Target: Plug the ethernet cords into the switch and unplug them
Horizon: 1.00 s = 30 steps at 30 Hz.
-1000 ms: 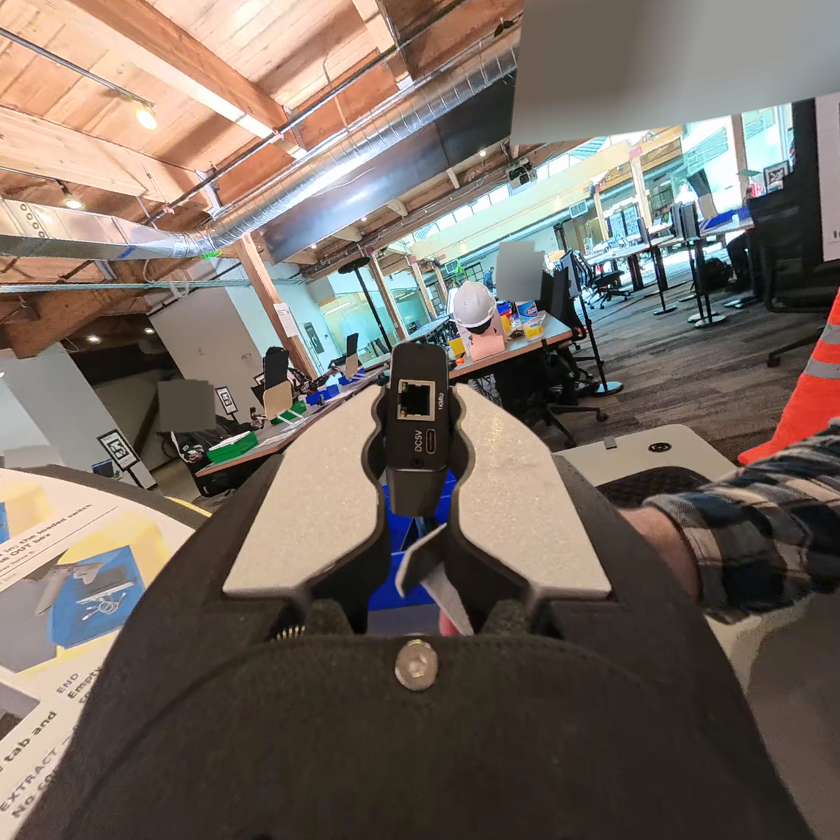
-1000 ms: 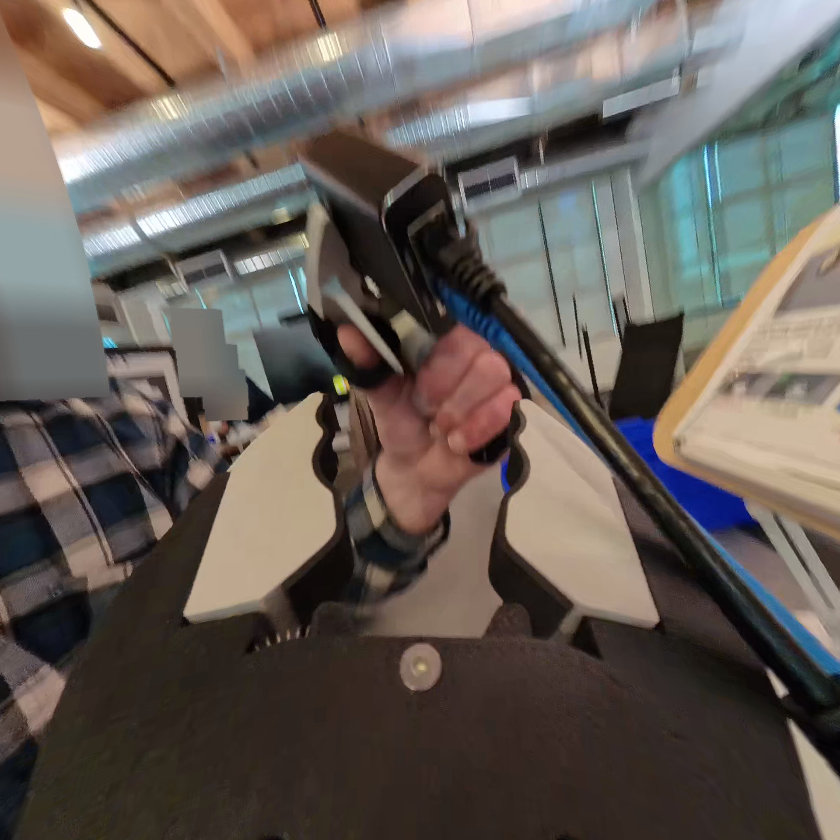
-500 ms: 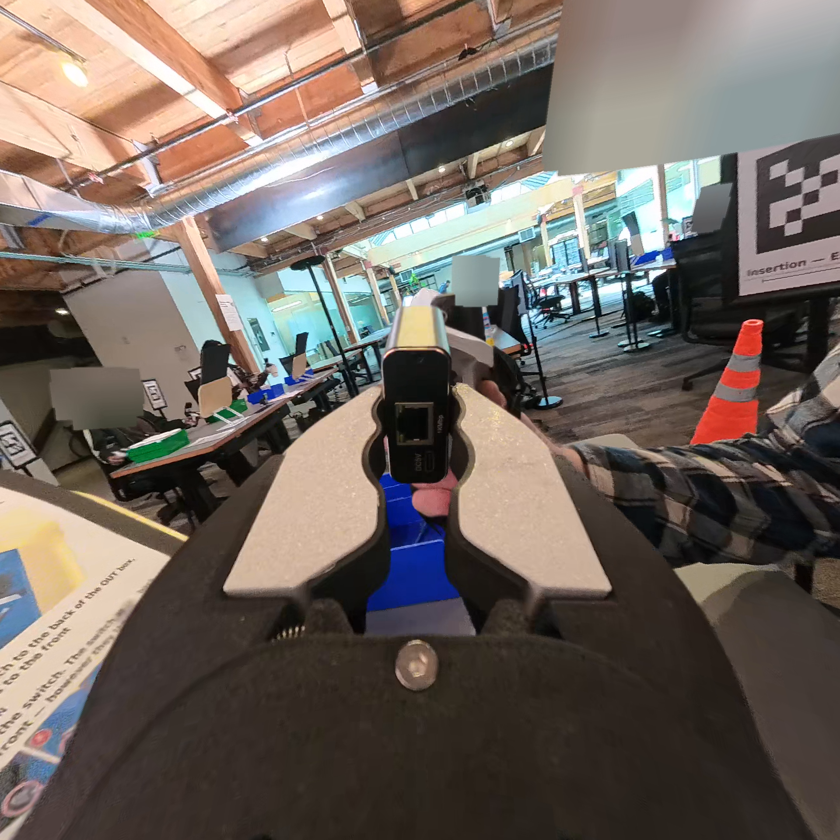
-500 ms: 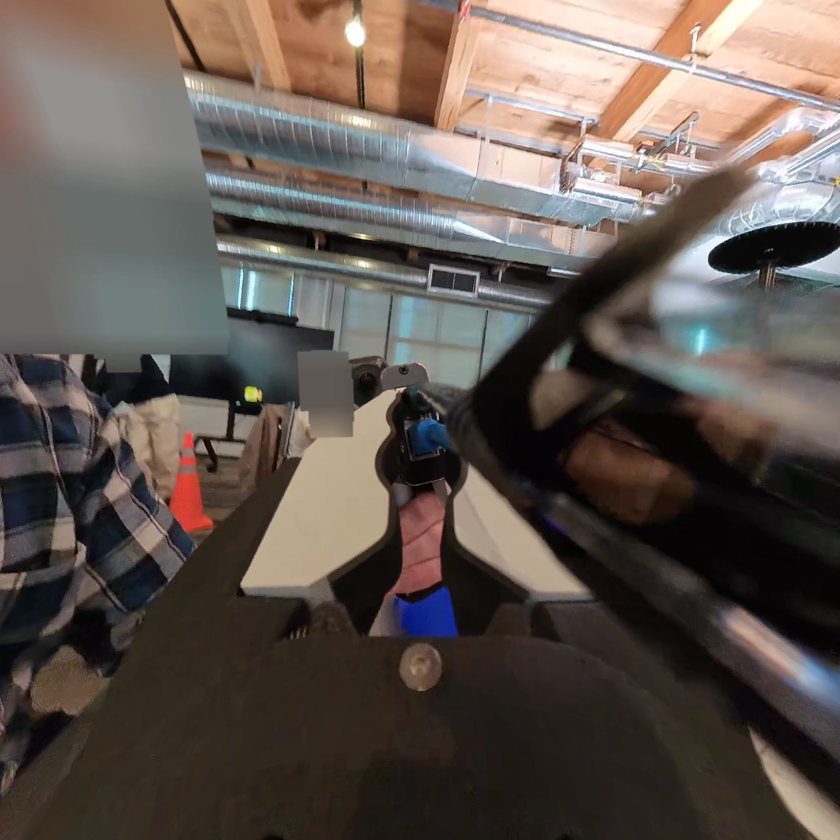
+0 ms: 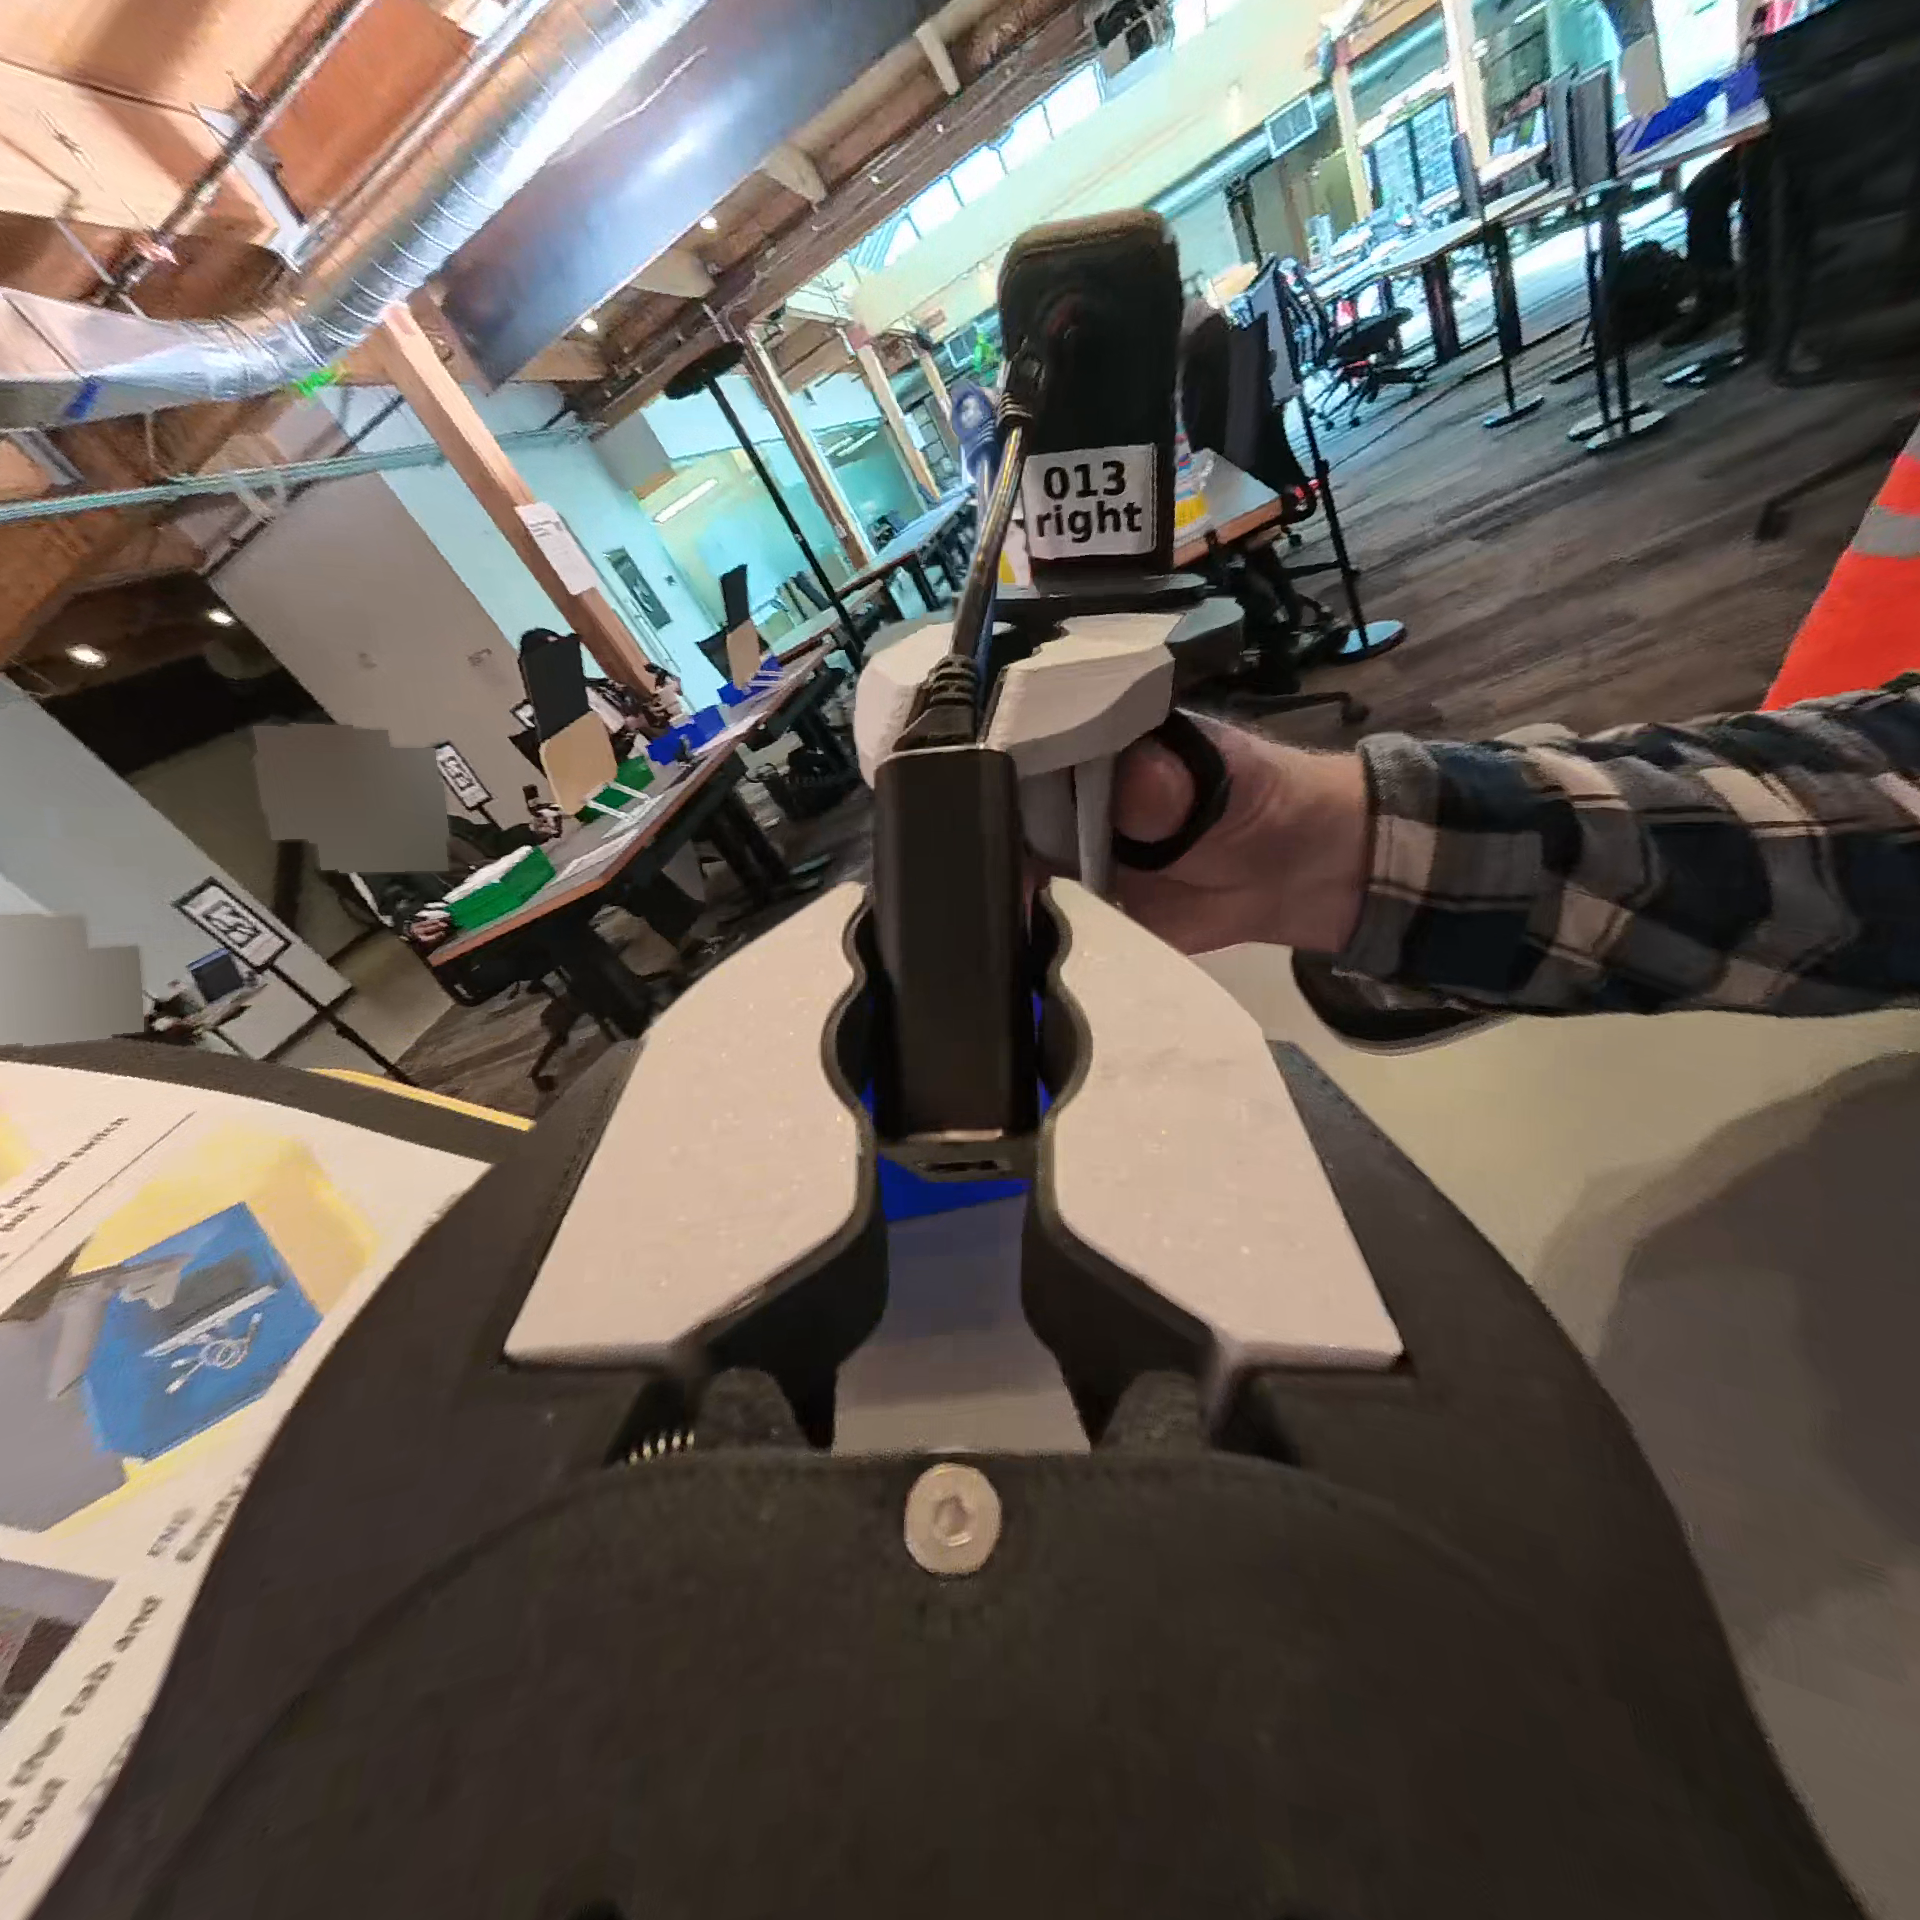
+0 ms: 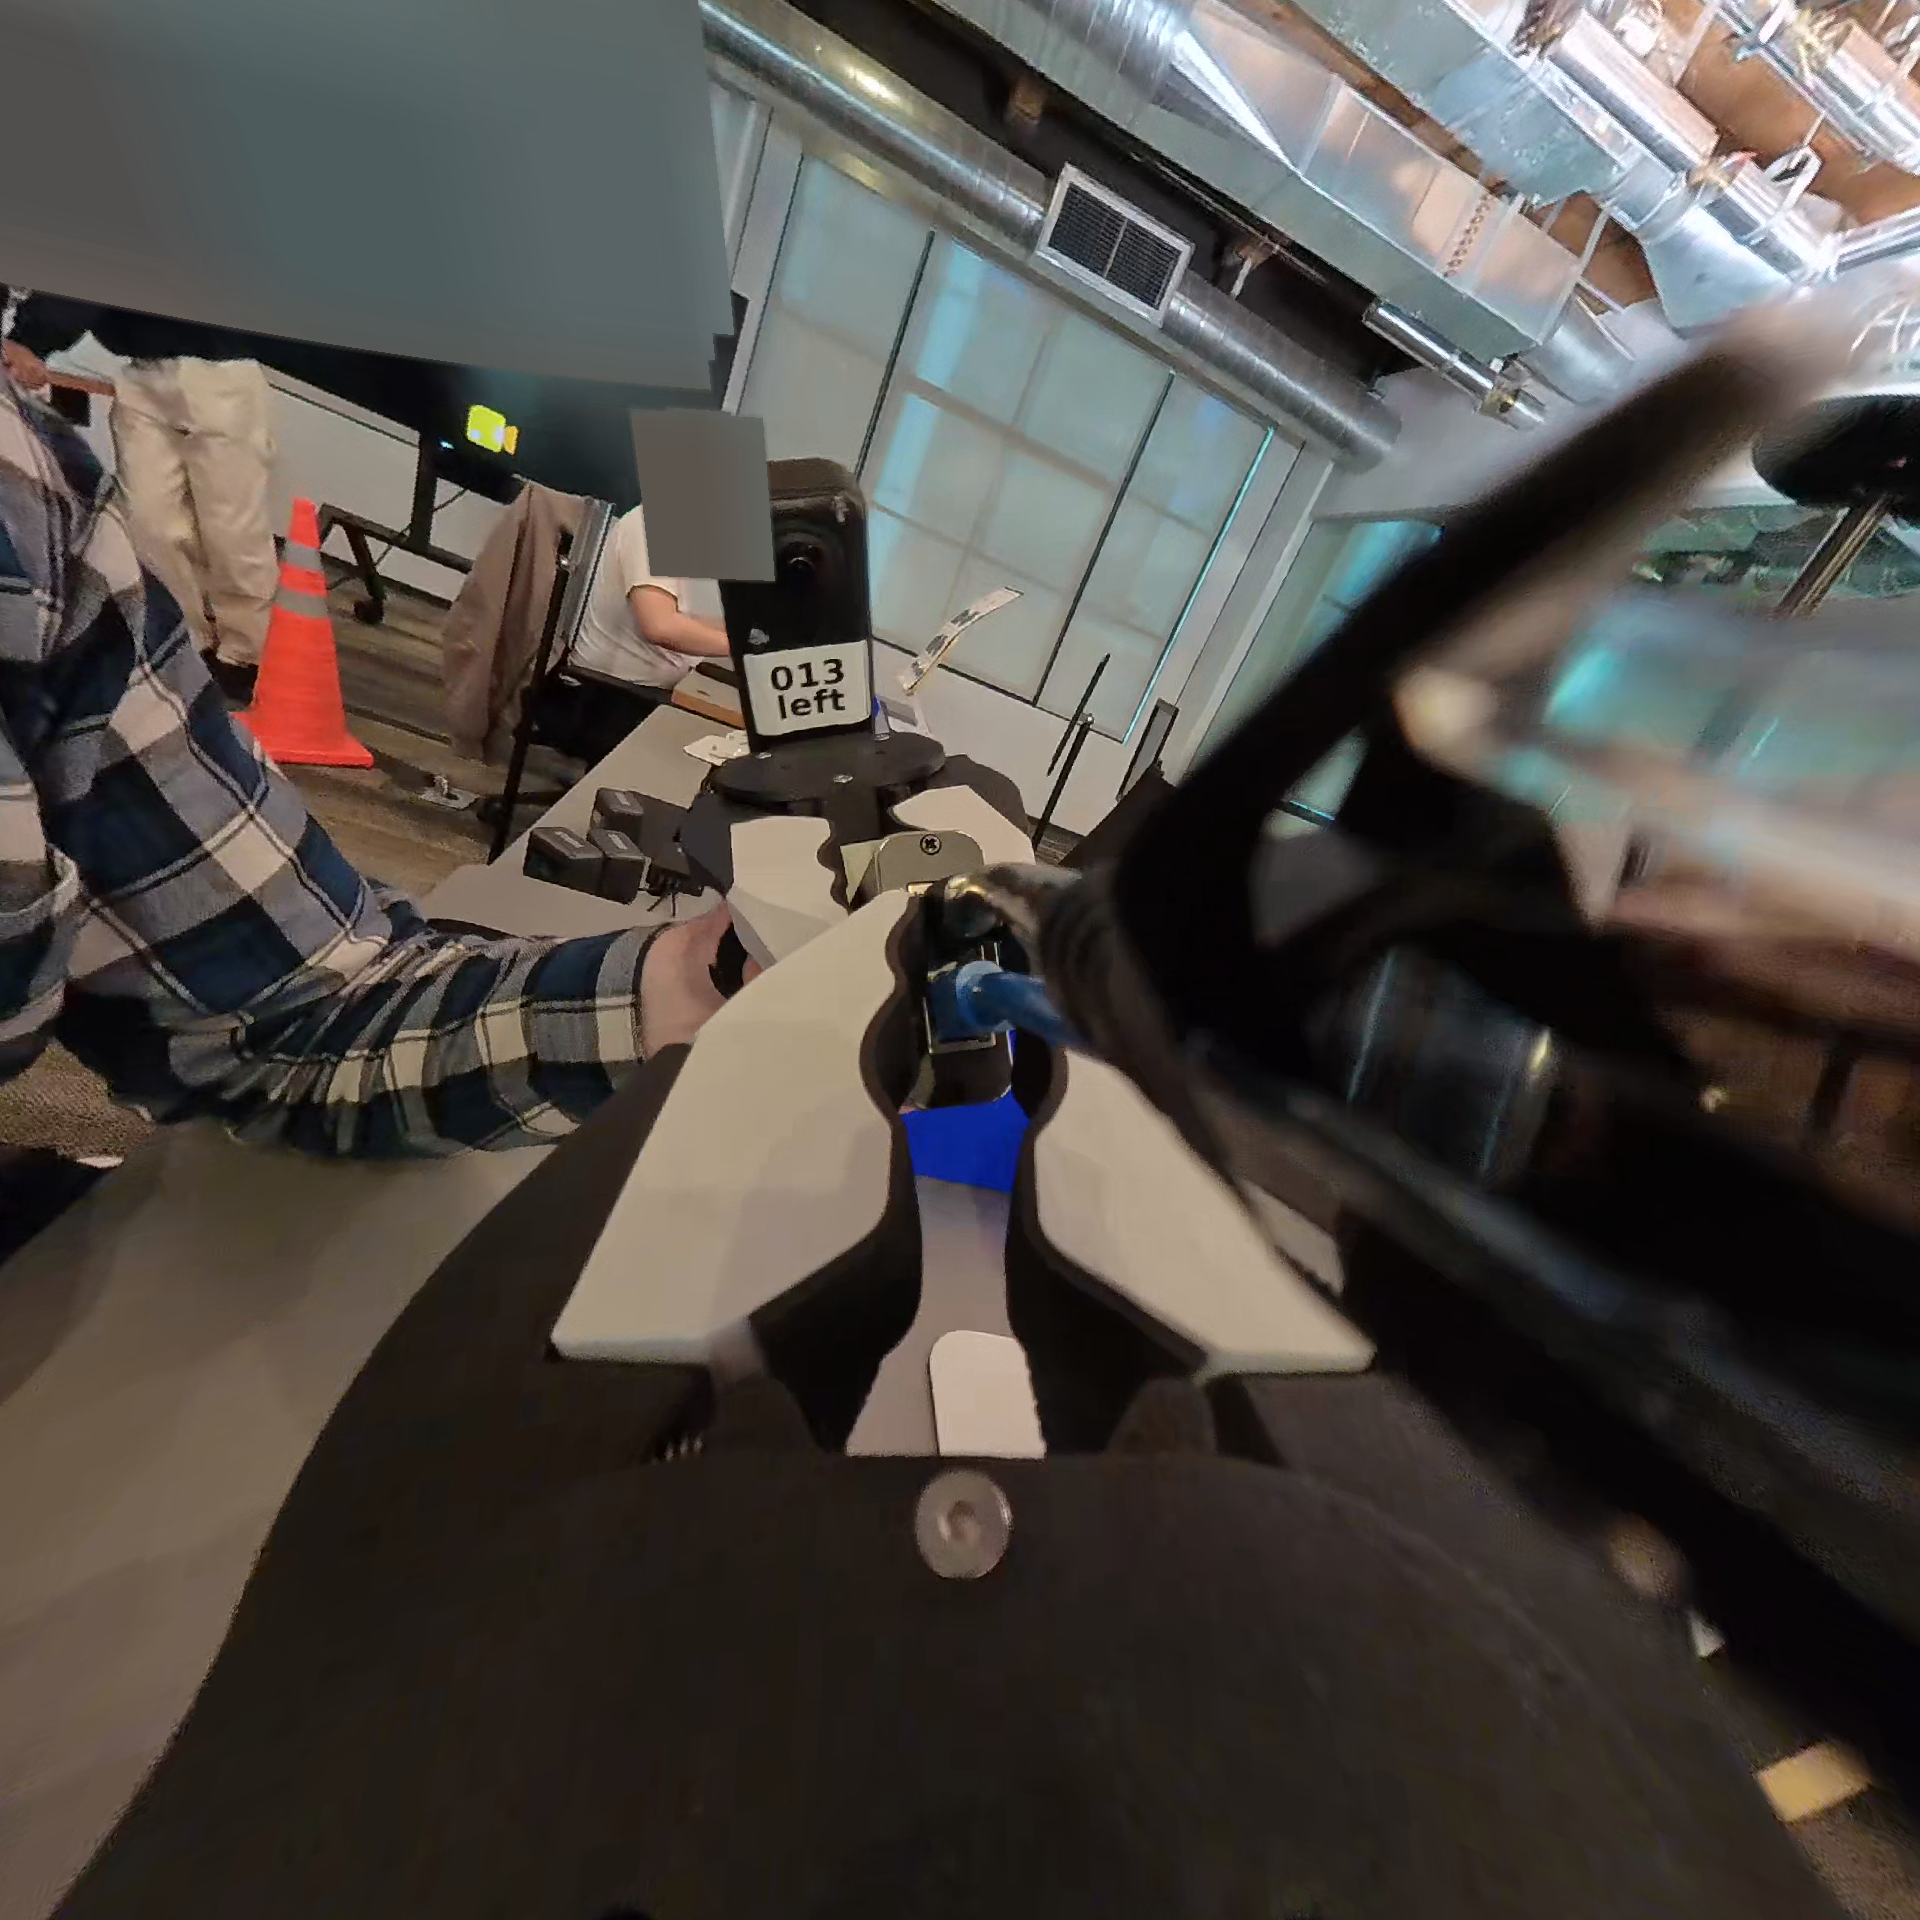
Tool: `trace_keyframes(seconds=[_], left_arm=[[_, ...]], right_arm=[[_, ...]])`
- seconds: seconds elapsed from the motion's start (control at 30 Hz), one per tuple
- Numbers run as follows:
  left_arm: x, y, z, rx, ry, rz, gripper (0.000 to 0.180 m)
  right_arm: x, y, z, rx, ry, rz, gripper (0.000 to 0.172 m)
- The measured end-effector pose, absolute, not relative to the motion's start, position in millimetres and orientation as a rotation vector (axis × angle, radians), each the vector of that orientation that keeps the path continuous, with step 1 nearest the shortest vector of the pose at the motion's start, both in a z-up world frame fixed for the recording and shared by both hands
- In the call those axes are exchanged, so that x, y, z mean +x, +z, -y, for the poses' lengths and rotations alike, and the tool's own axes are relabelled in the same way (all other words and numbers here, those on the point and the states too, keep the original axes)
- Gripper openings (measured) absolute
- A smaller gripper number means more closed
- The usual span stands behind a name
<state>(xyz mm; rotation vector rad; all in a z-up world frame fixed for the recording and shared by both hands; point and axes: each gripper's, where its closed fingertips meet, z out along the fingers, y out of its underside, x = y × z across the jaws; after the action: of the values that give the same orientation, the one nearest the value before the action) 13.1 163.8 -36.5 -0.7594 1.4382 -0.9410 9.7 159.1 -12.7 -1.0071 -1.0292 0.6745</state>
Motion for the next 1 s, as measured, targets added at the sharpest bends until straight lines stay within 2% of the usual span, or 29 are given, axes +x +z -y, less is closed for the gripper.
trace_keyframes(seconds=[0.03, 0.13, 0.2, 0.4, 0.53, 0.67, 0.73, 0.8, 0.87, 0.9, 1.0], left_arm=[[12, -36, -165, -0.753, -0.920, -1.434, 0.026], [7, -32, -171, -0.737, -0.846, -1.415, 0.026], [1, -28, -176, -0.717, -0.796, -1.397, 0.026], [-11, -27, -184, -0.651, -0.615, -1.448, 0.026], [-10, -27, -178, -0.618, -0.629, -1.480, 0.026], [-11, -28, -170, -0.612, -0.647, -1.506, 0.026], [-14, -25, -163, -0.595, -0.673, -1.506, 0.026], [-17, -21, -157, -0.573, -0.717, -1.501, 0.027], [-20, -18, -150, -0.550, -0.776, -1.505, 0.026], [-21, -18, -148, -0.542, -0.793, -1.513, 0.026], [-24, -17, -137, -0.507, -0.862, -1.533, 0.026]], right_arm=[[9, -12, -160, -1.026, 0.683, 1.027, 0.017], [18, -14, -167, -1.104, 0.652, 0.998, 0.047], [28, -28, -164, -1.169, 0.642, 1.022, 0.049], [62, -91, -128, -1.372, 0.529, 1.162, 0.020], [49, -64, -103, -1.275, 0.465, 1.176, 0.032], [28, -52, -104, -1.271, 0.447, 1.216, 0.034], [19, -62, -113, -1.286, 0.456, 1.192, 0.041], [11, -69, -127, -1.273, 0.394, 1.133, 0.070], [6, -61, -134, -1.215, 0.294, 1.104, 0.079], [5, -56, -138, -1.203, 0.249, 1.109, 0.078], [2, -58, -152, -1.275, 0.133, 1.217, 0.059]])
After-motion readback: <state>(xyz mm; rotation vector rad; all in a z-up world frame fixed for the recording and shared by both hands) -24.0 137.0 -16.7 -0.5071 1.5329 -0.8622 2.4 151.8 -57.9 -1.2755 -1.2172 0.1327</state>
